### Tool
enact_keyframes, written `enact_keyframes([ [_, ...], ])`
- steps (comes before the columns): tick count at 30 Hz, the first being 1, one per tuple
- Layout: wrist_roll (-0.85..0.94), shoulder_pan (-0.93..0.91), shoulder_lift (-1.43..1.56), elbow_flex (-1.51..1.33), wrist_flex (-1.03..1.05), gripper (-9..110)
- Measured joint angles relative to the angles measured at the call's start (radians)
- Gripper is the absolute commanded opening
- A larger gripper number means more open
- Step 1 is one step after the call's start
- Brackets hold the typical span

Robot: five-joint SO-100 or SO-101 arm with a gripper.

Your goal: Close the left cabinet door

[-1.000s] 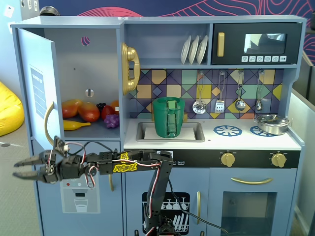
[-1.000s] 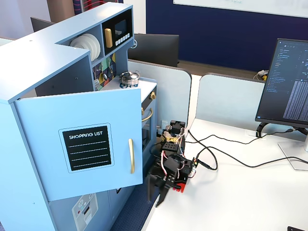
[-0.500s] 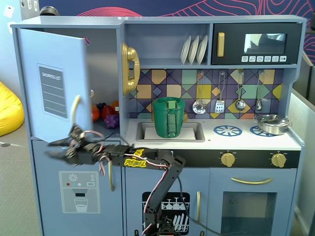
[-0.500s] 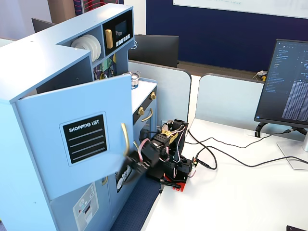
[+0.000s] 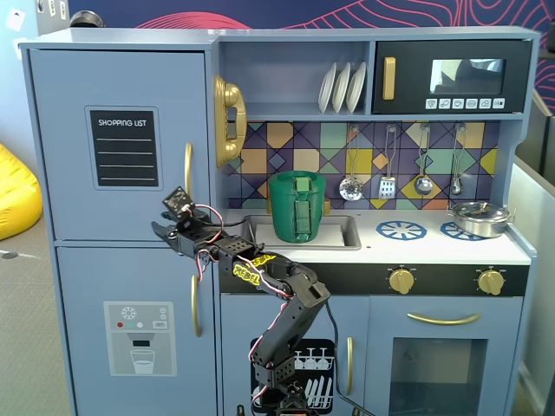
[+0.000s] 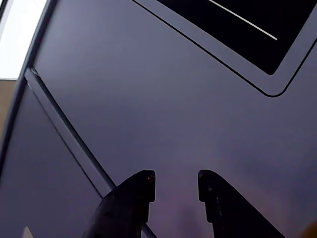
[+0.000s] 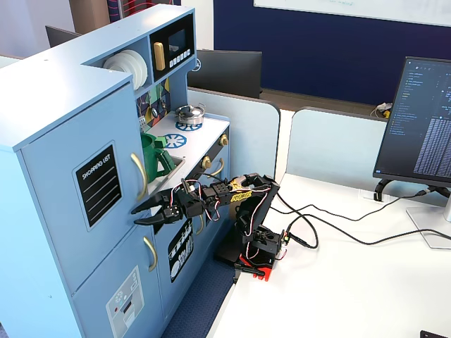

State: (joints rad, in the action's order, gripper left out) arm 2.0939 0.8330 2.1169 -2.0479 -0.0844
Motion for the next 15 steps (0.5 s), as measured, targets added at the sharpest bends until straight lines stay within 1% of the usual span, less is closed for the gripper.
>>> enact_keyframes([
  [6,0.0,-0.064,-0.058,0.054,-0.02,0],
  [10,-0.02,-0.074,-0.052,0.055,-0.012,0],
  [12,-0.04,-0.069,-0.017,0.034,0.035,0],
  [15,-0.101,-0.077,0.094,-0.054,0.175,0],
])
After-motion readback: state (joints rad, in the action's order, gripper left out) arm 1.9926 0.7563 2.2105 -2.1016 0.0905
